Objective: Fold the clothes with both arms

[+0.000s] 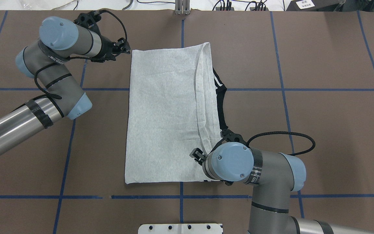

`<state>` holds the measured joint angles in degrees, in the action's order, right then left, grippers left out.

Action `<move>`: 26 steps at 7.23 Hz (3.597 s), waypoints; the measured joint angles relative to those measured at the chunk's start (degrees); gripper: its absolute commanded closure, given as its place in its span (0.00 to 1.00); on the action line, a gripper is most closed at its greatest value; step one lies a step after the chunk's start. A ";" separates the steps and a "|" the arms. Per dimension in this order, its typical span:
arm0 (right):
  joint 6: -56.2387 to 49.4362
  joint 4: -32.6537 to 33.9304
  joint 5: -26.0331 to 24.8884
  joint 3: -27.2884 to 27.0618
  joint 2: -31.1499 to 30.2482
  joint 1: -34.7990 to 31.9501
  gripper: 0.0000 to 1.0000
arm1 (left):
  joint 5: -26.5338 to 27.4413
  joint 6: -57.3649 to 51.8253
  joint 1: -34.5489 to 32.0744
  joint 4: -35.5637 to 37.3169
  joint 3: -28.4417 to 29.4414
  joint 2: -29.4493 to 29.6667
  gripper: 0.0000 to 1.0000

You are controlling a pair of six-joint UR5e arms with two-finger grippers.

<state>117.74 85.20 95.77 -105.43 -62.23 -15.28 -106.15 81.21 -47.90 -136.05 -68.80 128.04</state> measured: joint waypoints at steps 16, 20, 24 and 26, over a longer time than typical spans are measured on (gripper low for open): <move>6.53 -0.59 0.59 -2.26 -0.23 -1.02 1.00 | -0.17 3.86 0.09 0.25 -8.81 -4.94 0.32; 11.59 -0.59 0.29 -4.66 -1.00 0.51 1.00 | 0.24 21.56 9.74 2.73 -32.65 -19.39 0.31; 12.15 -0.56 0.37 -5.61 -2.32 0.86 1.00 | 11.31 37.72 28.11 15.45 -44.48 -25.09 0.32; 12.16 -0.56 0.46 -5.93 -2.35 0.86 1.00 | 15.01 41.21 34.02 18.52 -44.18 -25.39 0.32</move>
<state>129.90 84.64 96.23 -111.36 -64.57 -14.42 -91.13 122.41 -13.88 -117.54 -112.98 102.65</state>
